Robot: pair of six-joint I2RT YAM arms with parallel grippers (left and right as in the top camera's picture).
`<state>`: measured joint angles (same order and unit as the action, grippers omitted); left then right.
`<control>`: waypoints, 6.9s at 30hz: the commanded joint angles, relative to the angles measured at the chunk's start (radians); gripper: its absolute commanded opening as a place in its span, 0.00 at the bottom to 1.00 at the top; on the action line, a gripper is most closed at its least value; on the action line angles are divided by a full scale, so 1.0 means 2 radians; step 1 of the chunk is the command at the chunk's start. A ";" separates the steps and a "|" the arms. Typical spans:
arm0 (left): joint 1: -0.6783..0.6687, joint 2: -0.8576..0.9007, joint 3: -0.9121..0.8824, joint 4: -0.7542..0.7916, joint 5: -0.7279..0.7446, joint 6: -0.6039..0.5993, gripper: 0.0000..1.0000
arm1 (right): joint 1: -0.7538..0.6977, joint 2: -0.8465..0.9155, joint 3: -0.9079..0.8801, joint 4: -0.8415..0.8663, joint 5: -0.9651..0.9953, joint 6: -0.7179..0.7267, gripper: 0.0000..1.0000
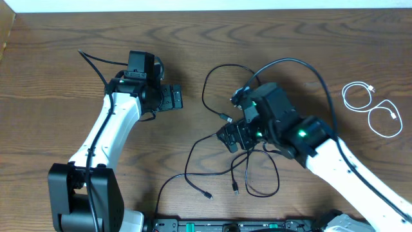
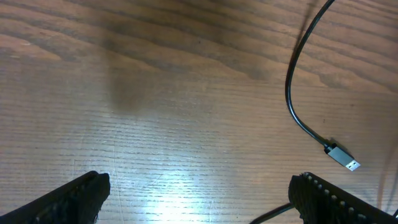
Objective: Untangle cables
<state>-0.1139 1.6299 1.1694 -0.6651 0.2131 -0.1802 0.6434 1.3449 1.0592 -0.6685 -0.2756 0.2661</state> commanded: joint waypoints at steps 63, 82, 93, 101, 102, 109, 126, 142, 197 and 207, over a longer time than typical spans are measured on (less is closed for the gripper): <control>0.001 0.002 0.003 -0.001 0.006 0.000 0.98 | 0.026 0.229 0.003 -0.072 0.024 0.095 0.01; 0.001 0.002 0.003 0.000 0.006 0.000 0.98 | 0.002 0.219 0.003 -0.080 -0.011 0.067 0.19; 0.001 0.002 0.003 0.000 0.006 0.000 0.98 | 0.002 0.219 0.003 -0.080 -0.011 0.067 0.16; 0.001 0.002 0.003 -0.001 0.006 0.000 0.98 | 0.001 0.219 0.003 -0.079 0.021 0.103 0.21; 0.001 0.002 0.003 0.000 0.006 0.000 0.98 | -0.001 0.219 0.003 -0.079 0.021 0.109 0.21; 0.001 0.002 0.003 0.000 0.006 0.000 0.98 | -0.008 0.212 0.004 -0.081 -0.005 0.122 0.22; 0.001 0.002 0.003 0.000 0.006 0.000 0.98 | 0.004 0.179 -0.002 -0.098 0.002 0.143 0.26; 0.001 0.002 0.003 0.000 0.006 0.000 0.98 | 0.056 0.179 -0.021 -0.077 0.071 0.198 0.25; 0.001 0.002 0.003 0.000 0.006 0.000 0.98 | 0.064 -0.298 -0.009 0.046 0.198 0.038 0.01; 0.001 0.002 0.003 0.000 0.006 0.000 0.98 | 0.064 -0.391 -0.009 0.052 0.404 0.038 0.02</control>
<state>-0.1139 1.6295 1.1694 -0.6651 0.2127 -0.1802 0.7654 0.5869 1.0275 -0.5632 0.3473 0.3588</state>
